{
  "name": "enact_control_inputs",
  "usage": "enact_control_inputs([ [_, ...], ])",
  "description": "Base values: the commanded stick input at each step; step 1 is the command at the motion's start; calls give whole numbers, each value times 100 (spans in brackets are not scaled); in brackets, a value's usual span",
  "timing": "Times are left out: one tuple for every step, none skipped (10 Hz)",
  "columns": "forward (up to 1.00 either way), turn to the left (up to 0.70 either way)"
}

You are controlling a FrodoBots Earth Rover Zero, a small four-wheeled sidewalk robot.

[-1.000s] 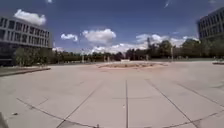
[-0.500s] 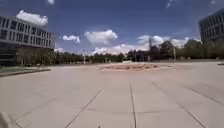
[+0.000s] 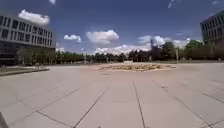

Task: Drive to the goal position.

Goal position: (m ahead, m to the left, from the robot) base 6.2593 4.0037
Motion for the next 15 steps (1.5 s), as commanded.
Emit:
enact_control_inputs([
  [85, 0],
  [85, 0],
  [85, 0],
  [85, 0],
  [85, 0],
  [85, 0],
  [85, 0],
  [85, 0],
  [85, 0],
  [85, 0],
  [85, 0],
  [85, 0],
  [85, 0],
  [85, 0],
  [85, 0],
])
